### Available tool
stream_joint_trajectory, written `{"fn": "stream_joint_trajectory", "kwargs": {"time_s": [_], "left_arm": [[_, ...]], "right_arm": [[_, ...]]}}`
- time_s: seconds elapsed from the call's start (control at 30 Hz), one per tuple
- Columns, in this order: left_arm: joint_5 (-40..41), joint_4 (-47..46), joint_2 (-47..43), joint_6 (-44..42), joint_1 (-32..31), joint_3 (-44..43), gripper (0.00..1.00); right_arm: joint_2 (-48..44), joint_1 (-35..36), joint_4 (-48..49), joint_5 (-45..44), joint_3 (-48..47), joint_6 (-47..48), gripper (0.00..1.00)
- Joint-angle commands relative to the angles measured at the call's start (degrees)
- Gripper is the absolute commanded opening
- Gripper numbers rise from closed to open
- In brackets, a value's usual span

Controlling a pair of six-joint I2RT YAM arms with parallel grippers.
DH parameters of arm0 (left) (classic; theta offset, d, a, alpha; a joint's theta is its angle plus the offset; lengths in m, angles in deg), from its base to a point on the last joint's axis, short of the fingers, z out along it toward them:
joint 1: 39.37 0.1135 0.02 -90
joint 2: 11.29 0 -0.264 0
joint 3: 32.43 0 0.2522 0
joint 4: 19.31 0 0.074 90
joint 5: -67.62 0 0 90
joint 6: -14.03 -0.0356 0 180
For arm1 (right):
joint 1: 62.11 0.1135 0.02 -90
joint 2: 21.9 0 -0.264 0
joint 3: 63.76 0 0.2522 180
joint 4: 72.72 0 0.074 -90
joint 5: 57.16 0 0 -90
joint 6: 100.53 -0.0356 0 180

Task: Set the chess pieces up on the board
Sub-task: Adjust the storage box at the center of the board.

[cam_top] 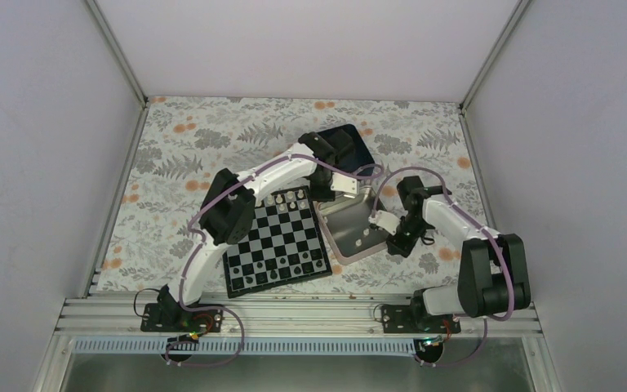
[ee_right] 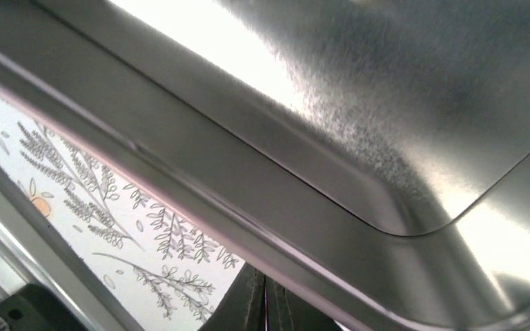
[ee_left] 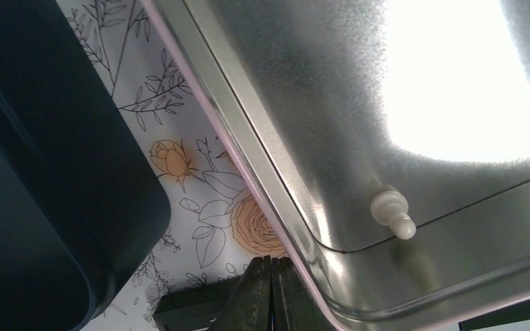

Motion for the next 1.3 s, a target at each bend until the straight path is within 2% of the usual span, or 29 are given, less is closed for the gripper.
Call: {"fn": "stream_joint_trajectory", "kwargs": {"time_s": [0.0,0.23,0.63,0.97,1.27], "left_arm": [[-0.8,2.5,1.2,-1.0,-0.9,0.1,0.02],[-1.9,3.8,0.4,-1.1,-1.6,0.1,0.02],[-3.3,6.7,-0.2,-1.6,-5.9,0.0,0.02],[-4.3,8.2,-1.8,-1.5,-9.6,1.6,0.02],[-6.5,10.1,-0.9,-2.2,-13.4,-0.4,0.02]], "right_arm": [[0.4,0.6,4.5,0.8,-2.5,-2.4,0.04],[2.5,-0.6,7.6,-2.9,-4.9,-4.4,0.04],[8.4,-8.6,10.1,-4.7,-13.5,-2.6,0.04],[17.9,-8.8,10.8,-4.0,-20.7,-2.2,0.04],[22.0,-9.0,10.4,-2.5,-24.9,-0.5,0.04]]}}
